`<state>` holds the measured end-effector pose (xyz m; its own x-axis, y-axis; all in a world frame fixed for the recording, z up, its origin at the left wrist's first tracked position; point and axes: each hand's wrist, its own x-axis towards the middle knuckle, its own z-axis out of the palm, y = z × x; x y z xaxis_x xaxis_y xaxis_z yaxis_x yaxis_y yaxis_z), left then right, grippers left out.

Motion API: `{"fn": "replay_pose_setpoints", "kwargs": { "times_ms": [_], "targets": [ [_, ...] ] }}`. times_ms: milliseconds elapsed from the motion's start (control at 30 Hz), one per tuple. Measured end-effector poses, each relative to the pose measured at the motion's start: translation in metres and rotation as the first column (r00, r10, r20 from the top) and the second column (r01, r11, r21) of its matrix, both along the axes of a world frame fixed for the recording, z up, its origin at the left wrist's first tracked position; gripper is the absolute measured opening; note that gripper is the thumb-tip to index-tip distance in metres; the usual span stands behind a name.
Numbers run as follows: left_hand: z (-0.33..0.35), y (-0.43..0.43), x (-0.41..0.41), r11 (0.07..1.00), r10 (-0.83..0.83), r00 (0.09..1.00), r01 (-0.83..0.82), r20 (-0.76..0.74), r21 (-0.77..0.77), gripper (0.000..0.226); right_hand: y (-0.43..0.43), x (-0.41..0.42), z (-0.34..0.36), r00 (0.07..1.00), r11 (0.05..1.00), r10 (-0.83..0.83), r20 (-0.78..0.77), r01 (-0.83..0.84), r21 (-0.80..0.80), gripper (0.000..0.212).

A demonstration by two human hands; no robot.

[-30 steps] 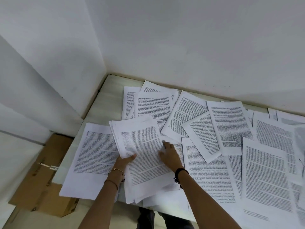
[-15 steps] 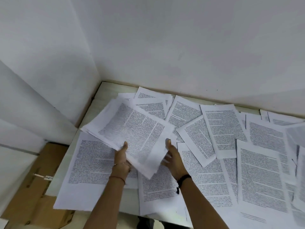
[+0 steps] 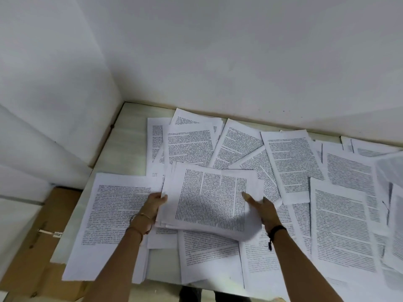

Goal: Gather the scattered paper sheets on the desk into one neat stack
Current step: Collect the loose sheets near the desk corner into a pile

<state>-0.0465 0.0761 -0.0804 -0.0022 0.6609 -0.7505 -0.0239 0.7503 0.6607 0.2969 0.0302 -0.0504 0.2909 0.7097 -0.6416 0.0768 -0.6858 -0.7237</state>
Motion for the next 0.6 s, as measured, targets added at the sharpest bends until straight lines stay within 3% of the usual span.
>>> {"fn": "replay_pose_setpoints", "kwargs": {
  "times_ms": [67, 133, 167, 233, 300, 333, 400, 467, 533, 600],
  "targets": [
    [0.001, 0.006, 0.01, 0.955, -0.294, 0.933, 0.294, -0.206, -0.03, 0.069, 0.004, -0.013, -0.006, 0.995, 1.0, 0.002, 0.1, 0.0, -0.019, 0.078],
    [0.012, 0.009, 0.02, 0.868, -0.482, 0.759, 0.483, -0.437, -0.117, 0.078, 0.01, -0.024, -0.017, 0.986, 0.987, 0.157, 0.051, -0.158, 0.008, 0.091],
    [0.014, 0.01, 0.022, 0.835, -0.529, 0.7, 0.529, -0.48, -0.149, 0.079, 0.014, -0.03, -0.02, 0.982, 0.982, 0.188, 0.008, -0.189, 0.027, 0.088],
    [0.02, 0.012, 0.024, 0.803, -0.564, 0.638, 0.571, -0.523, -0.169, 0.078, 0.02, -0.036, -0.02, 0.996, 0.996, 0.087, 0.011, -0.087, 0.037, 0.081],
    [0.022, 0.015, 0.02, 0.845, -0.48, 0.69, 0.53, -0.542, -0.073, 0.065, 0.022, -0.035, -0.018, 0.994, 0.996, -0.078, 0.082, 0.074, 0.052, 0.057],
    [0.021, 0.016, 0.015, 0.903, -0.37, 0.791, 0.43, -0.487, 0.011, 0.055, 0.023, -0.035, -0.019, 0.989, 0.992, -0.114, 0.091, 0.109, 0.062, 0.044],
    [0.026, 0.009, 0.012, 0.988, 0.018, 0.99, 0.004, -0.137, 0.157, 0.046, 0.022, -0.036, -0.016, 0.982, 0.98, -0.189, 0.018, 0.188, 0.066, 0.037],
    [0.028, -0.006, 0.015, 0.908, 0.388, 0.895, -0.412, 0.22, 0.079, 0.058, 0.019, -0.044, -0.016, 0.96, 0.965, -0.254, -0.12, 0.259, 0.026, 0.04],
    [0.024, -0.019, 0.025, 0.902, 0.406, 0.84, -0.431, 0.359, -0.011, 0.068, 0.011, -0.059, -0.013, 0.92, 0.985, -0.164, -0.356, 0.169, -0.017, 0.042],
    [0.026, -0.025, 0.039, 0.964, 0.257, 0.91, -0.263, 0.325, -0.024, 0.066, 0.004, -0.077, -0.006, 0.87, 0.996, 0.026, -0.492, -0.065, -0.062, 0.034]
  ]
}}
